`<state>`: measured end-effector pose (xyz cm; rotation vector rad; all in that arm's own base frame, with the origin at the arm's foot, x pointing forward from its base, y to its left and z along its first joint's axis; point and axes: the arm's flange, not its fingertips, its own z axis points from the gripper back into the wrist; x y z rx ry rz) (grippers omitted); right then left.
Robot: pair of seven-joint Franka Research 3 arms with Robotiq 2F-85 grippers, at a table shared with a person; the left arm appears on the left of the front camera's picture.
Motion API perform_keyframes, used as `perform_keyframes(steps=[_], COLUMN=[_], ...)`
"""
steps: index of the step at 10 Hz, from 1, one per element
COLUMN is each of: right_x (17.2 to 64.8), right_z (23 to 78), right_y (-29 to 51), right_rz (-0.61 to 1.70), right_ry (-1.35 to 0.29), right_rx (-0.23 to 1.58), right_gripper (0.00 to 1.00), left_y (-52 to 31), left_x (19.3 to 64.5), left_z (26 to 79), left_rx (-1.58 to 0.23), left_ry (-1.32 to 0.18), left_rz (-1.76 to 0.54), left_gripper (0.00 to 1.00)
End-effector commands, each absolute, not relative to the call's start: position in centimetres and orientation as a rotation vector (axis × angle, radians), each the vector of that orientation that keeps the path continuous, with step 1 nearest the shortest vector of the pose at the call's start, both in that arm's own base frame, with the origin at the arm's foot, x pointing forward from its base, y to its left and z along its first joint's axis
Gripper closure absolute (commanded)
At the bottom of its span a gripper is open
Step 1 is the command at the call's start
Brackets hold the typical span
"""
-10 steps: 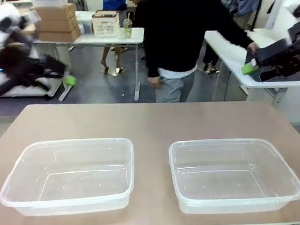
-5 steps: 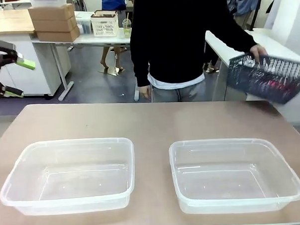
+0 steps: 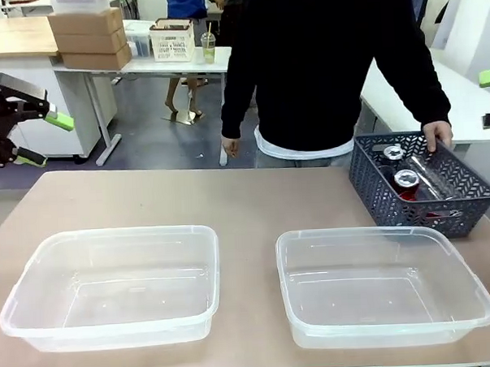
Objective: Sort the waste into each basket.
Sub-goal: Pick up the Organizing box on the left side of the table and lift it.
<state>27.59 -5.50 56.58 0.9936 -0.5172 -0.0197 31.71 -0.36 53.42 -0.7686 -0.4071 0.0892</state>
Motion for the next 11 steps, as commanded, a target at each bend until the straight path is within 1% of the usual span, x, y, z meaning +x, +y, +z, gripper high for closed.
perform_keyframes(steps=[1, 10, 11], right_x=[28.0, 28.0, 27.5], right_z=[56.6, 56.6, 56.3], right_y=[-5.7, -5.7, -5.7], right_rz=[0.003, 0.003, -0.026], right_ry=[-0.539, -0.539, -0.519], right_rx=[1.018, 1.018, 1.004], right_gripper=[0.00, 0.00, 0.00], left_y=[0.0, -0.2, 0.4], left_x=[31.8, 31.7, 30.7], left_z=[53.6, 53.4, 53.1], left_rx=[-0.770, -0.768, -0.498], left_ry=[-0.406, -0.405, -0.298], left_rz=[0.074, 0.091, -0.008], left_gripper=[0.00, 0.00, 0.00])
